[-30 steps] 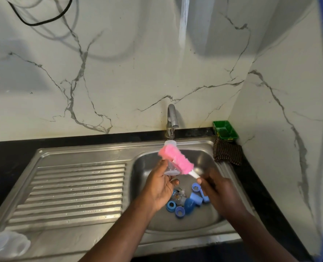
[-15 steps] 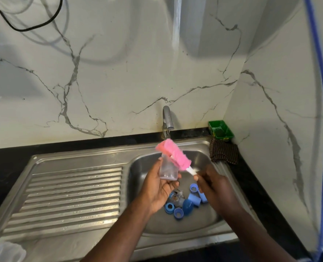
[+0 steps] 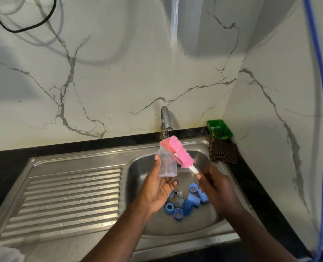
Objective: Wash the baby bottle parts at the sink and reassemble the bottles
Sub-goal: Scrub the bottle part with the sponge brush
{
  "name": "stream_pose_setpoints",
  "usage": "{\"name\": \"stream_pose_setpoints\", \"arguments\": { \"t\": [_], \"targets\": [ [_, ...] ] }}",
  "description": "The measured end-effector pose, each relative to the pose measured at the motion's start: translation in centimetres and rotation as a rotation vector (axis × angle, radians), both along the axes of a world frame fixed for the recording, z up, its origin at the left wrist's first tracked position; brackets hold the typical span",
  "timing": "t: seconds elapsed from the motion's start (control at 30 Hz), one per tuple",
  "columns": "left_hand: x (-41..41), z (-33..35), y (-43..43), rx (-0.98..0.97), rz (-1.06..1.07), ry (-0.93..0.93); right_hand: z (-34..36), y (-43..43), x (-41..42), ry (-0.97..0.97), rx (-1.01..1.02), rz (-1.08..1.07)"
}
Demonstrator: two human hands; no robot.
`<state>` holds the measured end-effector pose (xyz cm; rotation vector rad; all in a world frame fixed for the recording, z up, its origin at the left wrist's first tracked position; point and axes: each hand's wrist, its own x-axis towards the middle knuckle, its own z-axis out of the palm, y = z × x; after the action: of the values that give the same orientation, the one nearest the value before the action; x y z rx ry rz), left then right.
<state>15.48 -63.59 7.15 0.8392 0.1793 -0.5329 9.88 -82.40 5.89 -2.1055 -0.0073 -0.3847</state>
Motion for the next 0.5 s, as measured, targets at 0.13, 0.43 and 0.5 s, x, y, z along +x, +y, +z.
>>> {"name": "stream_pose_setpoints", "arguments": {
  "t": [0.13, 0.43, 0.5],
  "targets": [
    [0.35, 0.13, 0.31, -0.021, 0.008, -0.01, -0.03, 0.05, -0.24, 0.005, -0.057, 0.061],
    [0.68, -0.27, 0.43, -0.009, 0.003, -0.004, -0.11, -0.23, 0.13, 0.015, -0.095, 0.007],
    [0.6, -0.22, 0.4, -0.01, 0.002, 0.022, -0.17, -0.44, 0.25, 0.018, -0.056, -0.013]
  ]
}}
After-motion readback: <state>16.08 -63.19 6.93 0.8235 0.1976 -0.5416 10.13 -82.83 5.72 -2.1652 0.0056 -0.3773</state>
